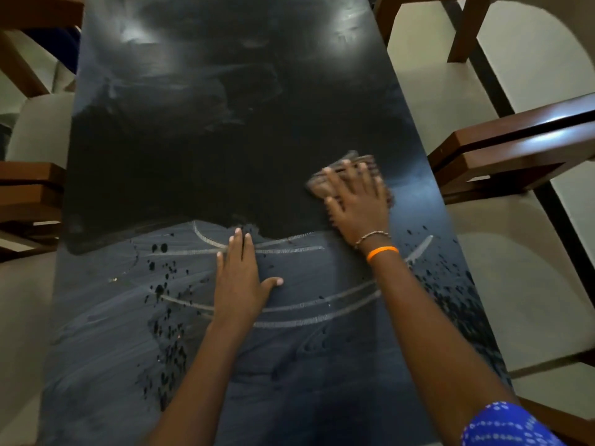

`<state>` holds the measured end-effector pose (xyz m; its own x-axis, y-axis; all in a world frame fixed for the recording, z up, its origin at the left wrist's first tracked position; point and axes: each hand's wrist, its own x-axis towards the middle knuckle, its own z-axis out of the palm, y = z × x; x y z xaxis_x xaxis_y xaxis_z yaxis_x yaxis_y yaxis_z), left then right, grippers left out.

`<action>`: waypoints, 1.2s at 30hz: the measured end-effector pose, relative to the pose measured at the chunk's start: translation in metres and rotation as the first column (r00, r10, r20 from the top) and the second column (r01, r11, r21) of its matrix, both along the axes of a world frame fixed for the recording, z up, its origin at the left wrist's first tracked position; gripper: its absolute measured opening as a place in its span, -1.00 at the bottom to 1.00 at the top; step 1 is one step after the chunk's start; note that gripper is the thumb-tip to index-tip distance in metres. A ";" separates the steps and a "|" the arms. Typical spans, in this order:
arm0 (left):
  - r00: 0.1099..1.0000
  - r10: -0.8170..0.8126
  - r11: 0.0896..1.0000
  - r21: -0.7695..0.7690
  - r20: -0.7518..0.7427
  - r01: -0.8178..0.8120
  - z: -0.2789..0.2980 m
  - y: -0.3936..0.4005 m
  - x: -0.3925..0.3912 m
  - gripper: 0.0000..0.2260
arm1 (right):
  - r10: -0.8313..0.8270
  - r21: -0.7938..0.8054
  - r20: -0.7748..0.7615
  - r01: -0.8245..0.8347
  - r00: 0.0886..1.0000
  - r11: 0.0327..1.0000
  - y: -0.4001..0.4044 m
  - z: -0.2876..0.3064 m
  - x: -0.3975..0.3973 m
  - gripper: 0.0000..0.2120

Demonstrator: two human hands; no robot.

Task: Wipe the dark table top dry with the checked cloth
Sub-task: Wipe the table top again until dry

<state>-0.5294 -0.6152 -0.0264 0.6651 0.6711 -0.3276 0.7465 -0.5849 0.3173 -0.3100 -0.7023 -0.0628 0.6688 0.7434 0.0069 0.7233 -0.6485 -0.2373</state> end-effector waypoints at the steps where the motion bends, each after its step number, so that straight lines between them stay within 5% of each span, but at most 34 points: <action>1: 1.000 0.015 1.000 -0.001 0.004 -0.015 0.001 0.000 0.001 -0.12 | -0.070 -0.011 0.011 0.070 0.997 0.997 -0.019 0.000 0.018 -0.48; 5: 0.999 0.041 0.999 -0.009 0.010 -0.041 0.001 -0.001 0.002 -0.10 | -0.327 -0.054 0.024 0.328 0.945 0.943 -0.071 -0.001 0.060 -0.48; 11: 1.000 0.023 1.000 0.015 0.011 -0.023 -0.004 0.004 0.002 -0.10 | -0.444 -0.043 0.036 0.445 0.895 0.894 -0.045 -0.001 0.022 -0.44; 21: 0.981 0.039 0.999 -0.037 0.188 -0.033 0.006 0.026 -0.065 -0.33 | -0.179 -0.051 -0.052 0.177 0.982 0.983 0.090 0.002 -0.122 -0.42; 31: 0.888 0.404 0.912 -0.022 0.221 -0.409 0.004 0.106 -0.213 -0.38 | 0.141 -0.058 -0.098 -0.147 0.985 0.987 0.234 0.005 -0.287 -0.42; 36: 0.806 0.536 0.844 -0.173 0.253 -0.507 -0.001 0.123 -0.268 -0.37 | 0.398 -0.080 -0.120 -0.408 0.910 0.909 0.282 0.010 -0.374 -0.46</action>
<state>-0.7975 -0.4917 -0.0274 0.2959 0.9194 -0.2593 0.8007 -0.0907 0.5922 -0.6842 -0.4204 -0.0529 0.3055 0.9429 -0.1327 0.9043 -0.3309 -0.2697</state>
